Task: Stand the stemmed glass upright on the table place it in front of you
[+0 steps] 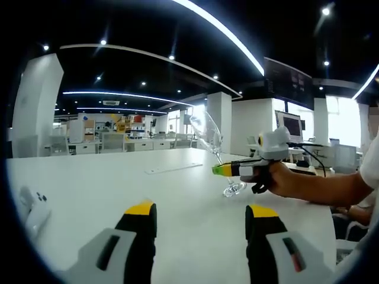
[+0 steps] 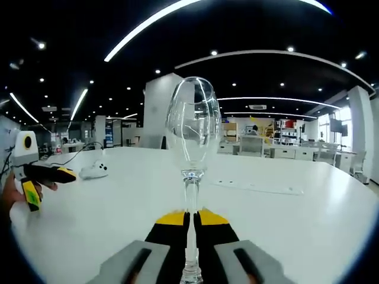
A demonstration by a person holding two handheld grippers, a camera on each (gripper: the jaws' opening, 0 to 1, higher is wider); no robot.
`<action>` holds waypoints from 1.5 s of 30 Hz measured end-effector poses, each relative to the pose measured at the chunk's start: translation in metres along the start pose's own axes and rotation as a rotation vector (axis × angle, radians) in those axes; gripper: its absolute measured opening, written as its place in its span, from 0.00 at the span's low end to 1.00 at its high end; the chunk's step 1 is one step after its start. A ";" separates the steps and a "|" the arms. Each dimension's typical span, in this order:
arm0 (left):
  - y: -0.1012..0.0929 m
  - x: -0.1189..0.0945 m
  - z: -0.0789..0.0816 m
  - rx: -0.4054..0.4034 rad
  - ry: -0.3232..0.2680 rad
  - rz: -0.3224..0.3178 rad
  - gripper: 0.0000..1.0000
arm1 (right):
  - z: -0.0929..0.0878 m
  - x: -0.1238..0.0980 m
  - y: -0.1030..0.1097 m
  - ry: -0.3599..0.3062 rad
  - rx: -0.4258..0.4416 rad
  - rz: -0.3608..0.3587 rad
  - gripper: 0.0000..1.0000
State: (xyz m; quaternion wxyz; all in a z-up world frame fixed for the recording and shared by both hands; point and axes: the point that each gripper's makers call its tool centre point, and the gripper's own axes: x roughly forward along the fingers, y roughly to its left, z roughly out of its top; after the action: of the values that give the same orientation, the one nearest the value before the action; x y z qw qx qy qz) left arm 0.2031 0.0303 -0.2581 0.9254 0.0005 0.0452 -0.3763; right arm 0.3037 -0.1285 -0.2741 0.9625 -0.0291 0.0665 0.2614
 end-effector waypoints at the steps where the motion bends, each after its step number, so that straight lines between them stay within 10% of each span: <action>1: 0.000 0.000 0.000 0.000 0.000 -0.001 0.60 | 0.000 0.000 0.000 -0.004 0.001 0.001 0.07; 45: 0.000 0.002 0.001 0.001 -0.004 -0.005 0.60 | -0.001 -0.001 -0.009 -0.017 0.045 0.006 0.07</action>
State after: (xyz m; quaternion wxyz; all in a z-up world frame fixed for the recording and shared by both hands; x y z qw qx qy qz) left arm 0.2040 0.0290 -0.2572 0.9246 0.0004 0.0432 -0.3785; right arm 0.3073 -0.1371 -0.2751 0.9627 -0.0050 0.0641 0.2628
